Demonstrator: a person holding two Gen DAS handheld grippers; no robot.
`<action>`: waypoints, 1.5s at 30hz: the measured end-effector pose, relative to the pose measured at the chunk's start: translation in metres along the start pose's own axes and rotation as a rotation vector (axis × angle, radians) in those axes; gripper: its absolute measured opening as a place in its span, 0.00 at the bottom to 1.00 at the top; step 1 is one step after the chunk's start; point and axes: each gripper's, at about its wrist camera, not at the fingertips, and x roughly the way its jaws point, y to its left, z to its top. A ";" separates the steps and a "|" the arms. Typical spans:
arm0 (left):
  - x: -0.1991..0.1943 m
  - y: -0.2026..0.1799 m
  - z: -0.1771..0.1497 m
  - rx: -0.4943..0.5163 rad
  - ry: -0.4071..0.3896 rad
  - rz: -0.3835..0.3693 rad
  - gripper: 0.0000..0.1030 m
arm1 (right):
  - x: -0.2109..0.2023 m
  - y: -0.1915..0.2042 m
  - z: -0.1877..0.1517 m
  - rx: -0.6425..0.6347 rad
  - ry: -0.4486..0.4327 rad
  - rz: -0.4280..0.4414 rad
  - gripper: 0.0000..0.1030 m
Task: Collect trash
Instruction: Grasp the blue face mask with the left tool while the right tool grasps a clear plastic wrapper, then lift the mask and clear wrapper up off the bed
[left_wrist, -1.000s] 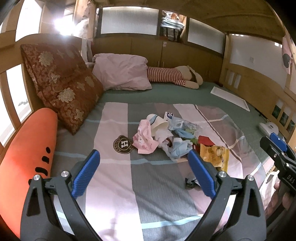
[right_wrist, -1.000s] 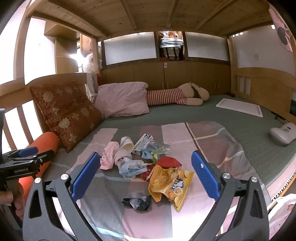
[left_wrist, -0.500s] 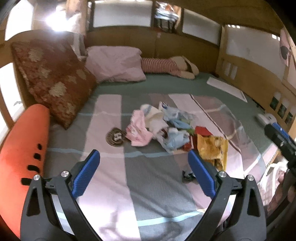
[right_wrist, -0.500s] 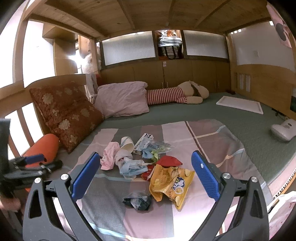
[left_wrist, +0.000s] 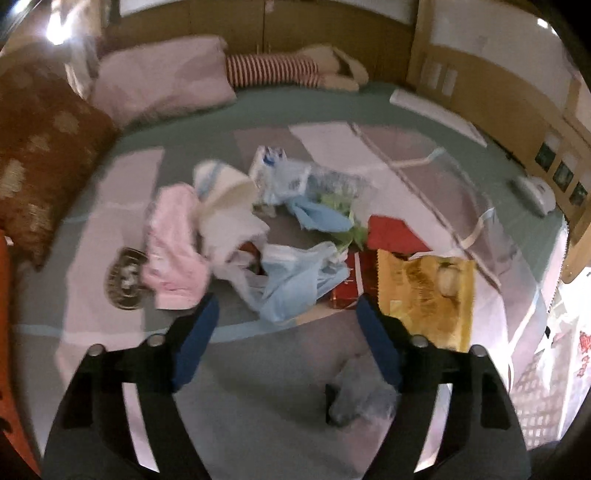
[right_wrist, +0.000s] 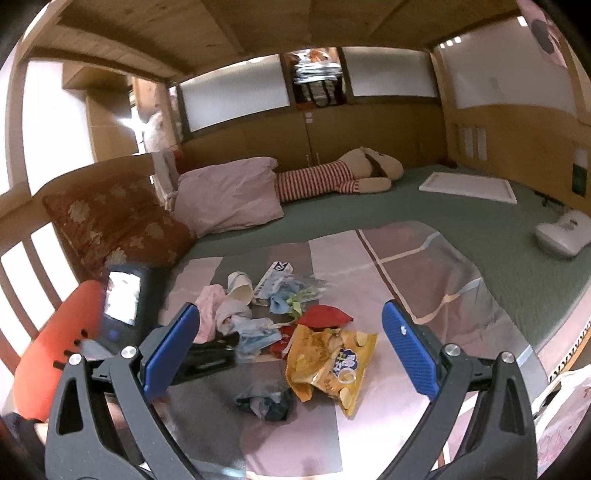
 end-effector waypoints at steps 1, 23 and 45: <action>0.011 -0.001 0.002 -0.003 0.024 -0.004 0.58 | 0.005 -0.005 0.004 0.021 0.010 0.010 0.94; -0.200 0.062 -0.037 -0.098 -0.416 0.098 0.12 | 0.285 -0.082 0.007 0.586 0.521 0.070 0.80; -0.198 0.085 -0.033 -0.190 -0.404 0.105 0.12 | 0.019 0.034 0.045 -0.107 0.001 0.151 0.18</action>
